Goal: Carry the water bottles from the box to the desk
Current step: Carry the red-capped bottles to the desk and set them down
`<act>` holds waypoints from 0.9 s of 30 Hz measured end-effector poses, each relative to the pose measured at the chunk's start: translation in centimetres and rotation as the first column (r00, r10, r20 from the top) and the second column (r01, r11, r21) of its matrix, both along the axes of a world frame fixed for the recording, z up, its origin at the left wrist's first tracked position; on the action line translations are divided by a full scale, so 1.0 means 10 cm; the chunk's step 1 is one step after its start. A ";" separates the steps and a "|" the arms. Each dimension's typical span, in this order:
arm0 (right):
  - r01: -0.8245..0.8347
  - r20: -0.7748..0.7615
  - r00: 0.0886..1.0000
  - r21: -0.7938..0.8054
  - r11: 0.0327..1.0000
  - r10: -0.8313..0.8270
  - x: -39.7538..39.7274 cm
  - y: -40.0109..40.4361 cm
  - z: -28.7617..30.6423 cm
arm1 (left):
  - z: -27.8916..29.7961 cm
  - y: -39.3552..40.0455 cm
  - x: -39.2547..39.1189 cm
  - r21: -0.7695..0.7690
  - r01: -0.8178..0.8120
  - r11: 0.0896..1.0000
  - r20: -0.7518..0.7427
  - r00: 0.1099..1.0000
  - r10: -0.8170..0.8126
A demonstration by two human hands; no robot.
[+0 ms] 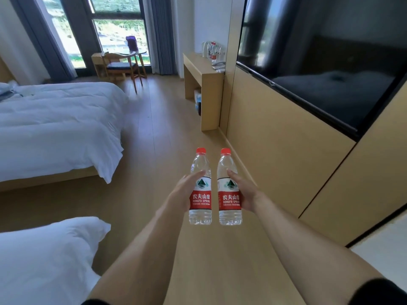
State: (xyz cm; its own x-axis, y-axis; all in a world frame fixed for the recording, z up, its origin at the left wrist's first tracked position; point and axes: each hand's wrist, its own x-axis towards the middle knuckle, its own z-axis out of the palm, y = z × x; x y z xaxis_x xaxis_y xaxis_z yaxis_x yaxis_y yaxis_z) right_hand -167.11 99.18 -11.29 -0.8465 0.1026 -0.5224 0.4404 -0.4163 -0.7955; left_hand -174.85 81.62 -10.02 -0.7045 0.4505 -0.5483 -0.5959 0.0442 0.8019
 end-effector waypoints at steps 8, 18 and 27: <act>-0.058 -0.012 0.998 0.016 0.998 0.059 -1.30 0.21 -0.09 | -0.03 0.15 -1.12 -0.007 -0.042 0.999 0.019 0.999 0.042; -0.193 -0.035 0.981 -0.006 0.981 0.193 -3.33 0.62 -0.09 | 0.12 0.54 -2.80 -0.033 -0.141 0.989 0.014 0.990 0.142; -0.289 -0.029 0.957 0.008 0.957 0.289 -4.88 1.01 0.02 | 0.16 0.92 -4.10 0.014 -0.232 0.973 0.044 0.972 0.231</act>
